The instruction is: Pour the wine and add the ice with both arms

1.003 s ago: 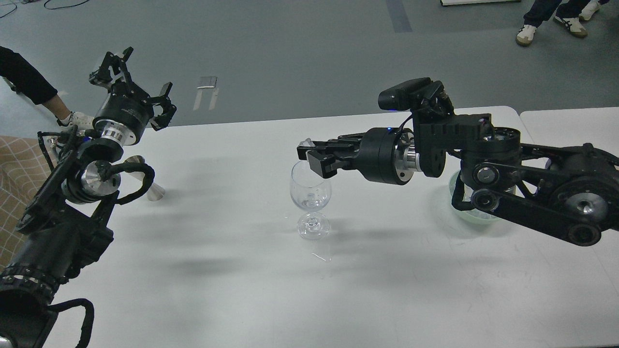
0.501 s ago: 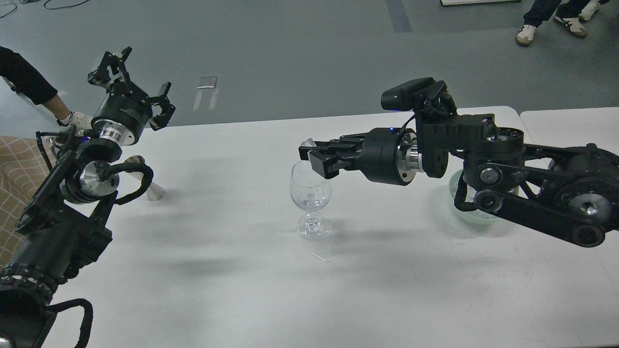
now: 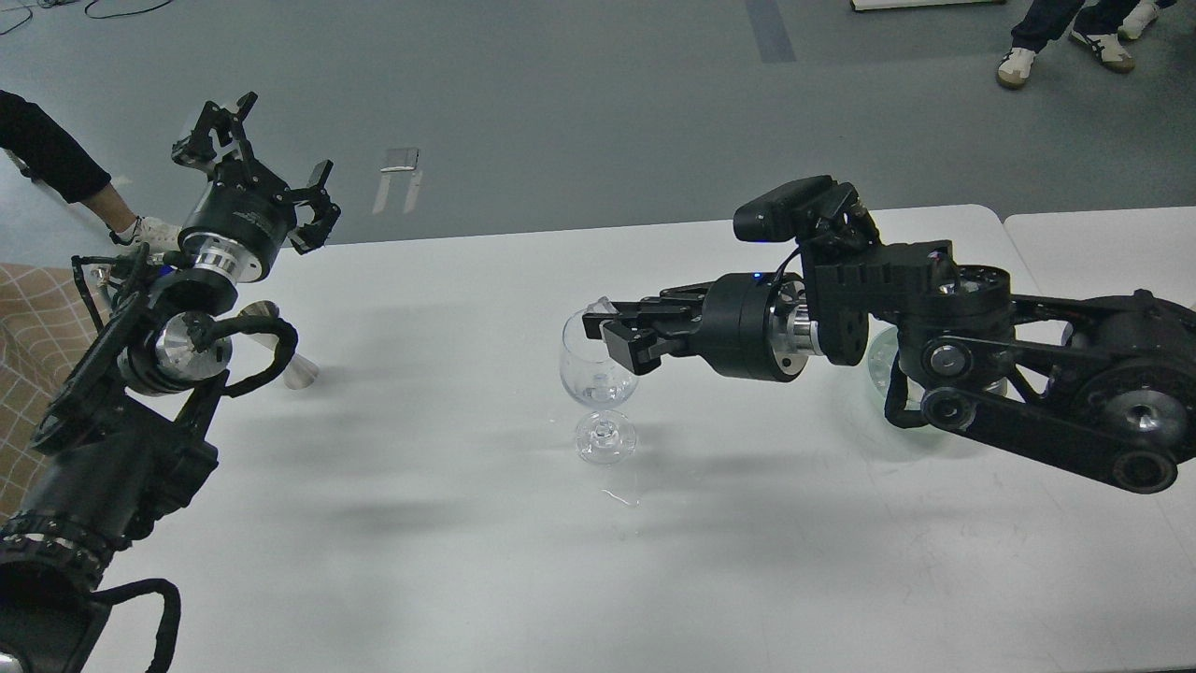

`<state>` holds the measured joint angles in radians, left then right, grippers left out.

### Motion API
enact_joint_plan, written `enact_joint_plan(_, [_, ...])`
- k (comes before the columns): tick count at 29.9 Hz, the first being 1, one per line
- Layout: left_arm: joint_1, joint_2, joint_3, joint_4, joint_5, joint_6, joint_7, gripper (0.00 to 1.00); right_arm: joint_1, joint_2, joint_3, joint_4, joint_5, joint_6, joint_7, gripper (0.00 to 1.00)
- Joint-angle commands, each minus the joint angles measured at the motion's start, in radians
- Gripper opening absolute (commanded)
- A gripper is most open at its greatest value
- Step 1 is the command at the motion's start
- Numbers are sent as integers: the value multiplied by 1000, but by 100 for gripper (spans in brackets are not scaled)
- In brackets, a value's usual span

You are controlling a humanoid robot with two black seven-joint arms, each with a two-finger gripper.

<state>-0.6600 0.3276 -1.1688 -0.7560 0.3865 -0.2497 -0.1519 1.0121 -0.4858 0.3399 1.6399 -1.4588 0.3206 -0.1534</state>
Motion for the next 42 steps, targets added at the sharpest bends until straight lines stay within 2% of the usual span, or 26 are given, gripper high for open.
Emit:
enact_joint_plan(1, [-1, 1, 0, 1, 0, 1, 0, 98, 0, -2, 1, -2, 0, 0, -2, 13])
enact_joint_plan(4, [-1, 1, 0, 0, 0, 1, 2, 98, 2, -2, 2, -3, -2, 0, -2, 13])
enact_joint_plan(11, [-1, -1, 0, 0, 0, 3, 2, 98, 2, 0, 4, -6, -2, -2, -2, 29])
enact_joint_plan(23, [-1, 1, 0, 0, 2, 3, 2, 98, 2, 0, 14, -6, -2, -2, -2, 37])
enact_joint_plan(29, [-1, 1, 0, 0, 0, 3, 0, 98, 2, 1, 21, -6, -2, 0, 0, 37])
enact_joint_plan(32, [-3, 2, 0, 0, 2, 3, 2, 98, 2, 1, 34, -5, 0, -2, -2, 42])
enact_joint_plan(35, [-3, 1, 0, 0, 2, 3, 2, 98, 0, 9, 88, -8, 1, -3, -2, 65])
enact_joint_plan(36, [-3, 1, 0, 0, 0, 3, 3, 98, -1, 12, 117, -12, 3, -5, -2, 90])
enact_joint_plan(37, [-3, 1, 0, 0, 2, 3, 3, 98, -3, 13, 132, -14, 5, -9, 0, 100])
enact_joint_plan(42, [-3, -1, 1, 0, 2, 4, 5, 98, -6, 16, 249, -26, 12, -15, 0, 100])
